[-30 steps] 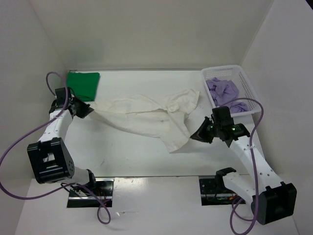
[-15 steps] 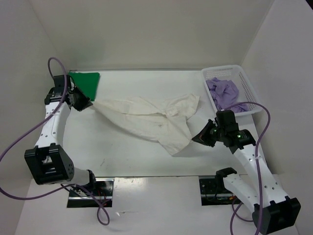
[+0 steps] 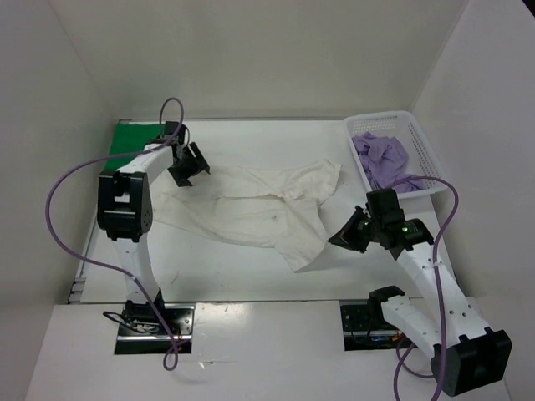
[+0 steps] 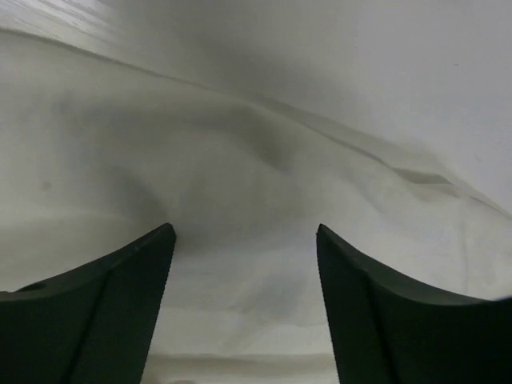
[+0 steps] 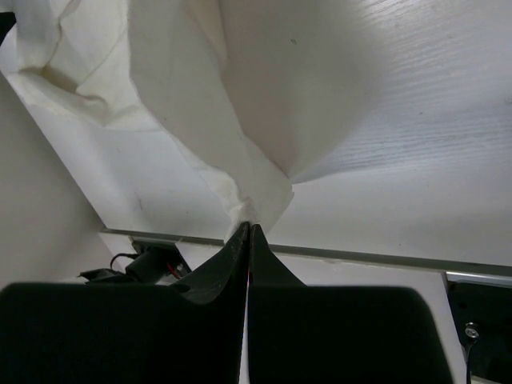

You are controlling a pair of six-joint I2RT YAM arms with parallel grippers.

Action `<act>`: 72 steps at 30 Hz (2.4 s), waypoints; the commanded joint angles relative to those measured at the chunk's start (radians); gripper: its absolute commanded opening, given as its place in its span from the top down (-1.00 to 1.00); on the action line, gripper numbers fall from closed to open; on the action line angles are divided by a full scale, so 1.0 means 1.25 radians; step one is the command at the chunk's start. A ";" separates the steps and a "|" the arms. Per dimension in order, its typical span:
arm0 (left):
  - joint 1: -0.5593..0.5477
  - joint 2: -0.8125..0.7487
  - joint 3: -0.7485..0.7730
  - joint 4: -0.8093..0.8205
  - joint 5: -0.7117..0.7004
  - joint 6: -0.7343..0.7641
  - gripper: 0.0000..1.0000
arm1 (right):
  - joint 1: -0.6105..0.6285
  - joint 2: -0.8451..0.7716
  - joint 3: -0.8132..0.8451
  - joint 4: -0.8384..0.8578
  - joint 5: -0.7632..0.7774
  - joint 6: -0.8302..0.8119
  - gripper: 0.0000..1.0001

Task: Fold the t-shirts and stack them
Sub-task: Flatten out the tshirt

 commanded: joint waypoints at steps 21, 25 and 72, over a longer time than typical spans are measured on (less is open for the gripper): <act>0.287 -0.533 -0.634 0.218 0.013 -0.071 0.04 | 0.013 0.065 0.001 0.106 -0.038 -0.058 1.00; 0.287 -0.498 -0.641 0.238 -0.012 -0.079 0.04 | 0.013 0.057 -0.006 0.106 -0.038 -0.058 1.00; 0.244 -0.572 0.262 0.023 0.326 -0.121 1.00 | 0.020 0.372 1.308 -0.082 0.268 -0.170 1.00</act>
